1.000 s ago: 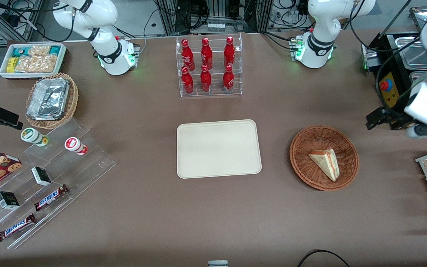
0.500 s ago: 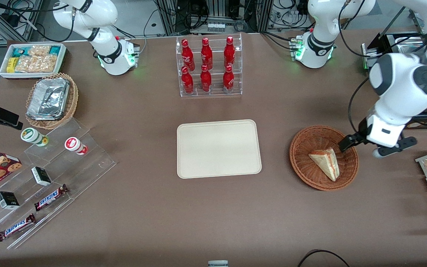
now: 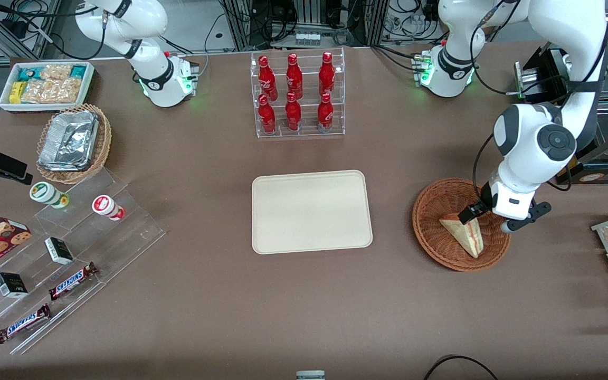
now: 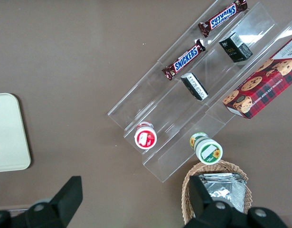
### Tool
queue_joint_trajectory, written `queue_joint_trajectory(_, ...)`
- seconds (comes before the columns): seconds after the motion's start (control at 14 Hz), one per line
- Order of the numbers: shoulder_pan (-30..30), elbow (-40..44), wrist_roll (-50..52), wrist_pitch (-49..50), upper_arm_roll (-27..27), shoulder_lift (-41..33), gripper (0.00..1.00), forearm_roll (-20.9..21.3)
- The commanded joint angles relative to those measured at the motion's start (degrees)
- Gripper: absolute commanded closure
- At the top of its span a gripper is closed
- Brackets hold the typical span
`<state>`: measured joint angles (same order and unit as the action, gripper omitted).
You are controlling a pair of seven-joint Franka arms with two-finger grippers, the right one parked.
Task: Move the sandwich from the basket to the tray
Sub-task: 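Lower the left gripper and close it on the wrapped sandwich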
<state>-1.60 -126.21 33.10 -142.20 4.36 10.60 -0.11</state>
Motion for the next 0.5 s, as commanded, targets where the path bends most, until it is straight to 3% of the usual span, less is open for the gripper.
queue_joint_trajectory(0.0, -0.4, -0.2, 1.5, -4.3, -0.1, 3.4, 0.00, 0.0)
queue_joint_trajectory(0.07, -0.4, -0.1, 1.5, -5.7, -0.1, 4.6, 0.08, 0.0)
queue_joint_trajectory(0.14, -0.4, -0.1, 1.6, -6.9, -0.1, 5.6, 0.25, 0.0)
queue_joint_trajectory(0.21, -0.4, 0.2, 2.3, -7.2, -0.1, 6.4, 0.54, 0.0)
queue_joint_trajectory(0.29, -0.4, 0.9, 2.8, -7.2, -0.1, 6.8, 1.00, 0.0)
queue_joint_trajectory(0.43, -0.6, 2.0, 2.8, -7.0, -0.1, 7.0, 1.00, 0.0)
